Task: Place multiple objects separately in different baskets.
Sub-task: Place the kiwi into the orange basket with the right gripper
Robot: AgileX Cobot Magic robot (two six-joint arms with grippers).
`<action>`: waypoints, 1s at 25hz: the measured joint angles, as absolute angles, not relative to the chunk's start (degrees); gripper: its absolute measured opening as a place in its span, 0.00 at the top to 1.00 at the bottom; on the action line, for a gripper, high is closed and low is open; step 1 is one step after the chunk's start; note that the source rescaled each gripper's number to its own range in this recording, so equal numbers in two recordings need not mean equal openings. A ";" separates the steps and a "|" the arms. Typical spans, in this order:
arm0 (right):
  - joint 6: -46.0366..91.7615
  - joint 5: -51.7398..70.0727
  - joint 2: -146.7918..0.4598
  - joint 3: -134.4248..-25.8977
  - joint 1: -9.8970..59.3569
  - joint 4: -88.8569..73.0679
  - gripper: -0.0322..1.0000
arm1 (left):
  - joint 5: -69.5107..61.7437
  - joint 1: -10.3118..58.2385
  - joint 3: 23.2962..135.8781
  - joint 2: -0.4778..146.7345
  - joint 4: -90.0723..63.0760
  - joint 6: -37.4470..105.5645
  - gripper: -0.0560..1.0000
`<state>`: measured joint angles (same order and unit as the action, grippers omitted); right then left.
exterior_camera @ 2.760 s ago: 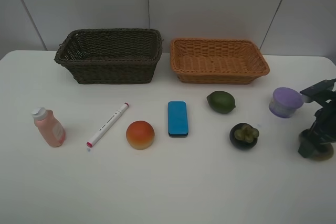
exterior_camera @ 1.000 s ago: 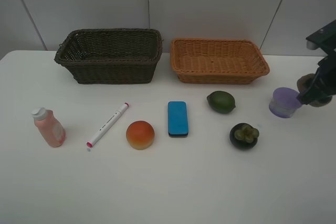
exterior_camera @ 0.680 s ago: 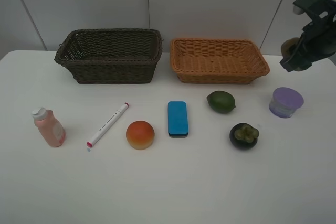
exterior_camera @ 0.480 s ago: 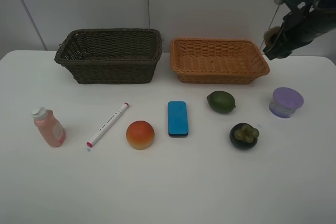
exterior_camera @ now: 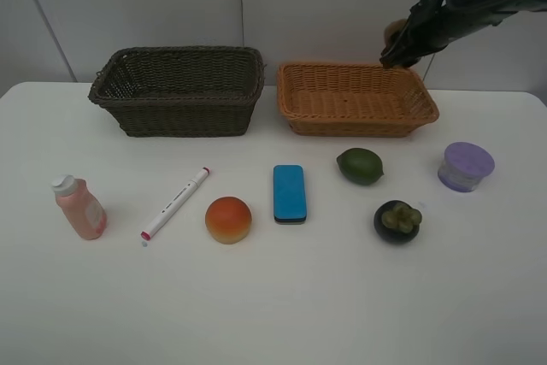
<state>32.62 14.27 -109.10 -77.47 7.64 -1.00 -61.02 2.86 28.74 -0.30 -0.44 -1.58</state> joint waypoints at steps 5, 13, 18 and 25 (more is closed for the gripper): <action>32.62 9.89 -113.88 -79.47 7.64 -5.75 0.94 | -61.02 2.86 28.74 -0.30 -0.44 -1.58 0.00; 32.62 7.36 -119.01 -79.92 7.64 -7.23 0.94 | -61.02 2.86 28.74 -0.30 -0.44 -1.58 0.00; 32.62 7.24 -120.08 -79.92 7.64 -7.55 0.94 | -61.02 2.86 28.74 -0.30 -0.44 -1.58 0.00; 32.62 7.17 -120.19 -79.92 7.64 -8.01 0.94 | -61.02 2.86 28.74 -0.30 -0.44 -1.58 0.00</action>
<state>32.62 7.17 -120.19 -79.92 7.64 -8.01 -61.02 2.86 28.74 -0.30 -0.44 -1.58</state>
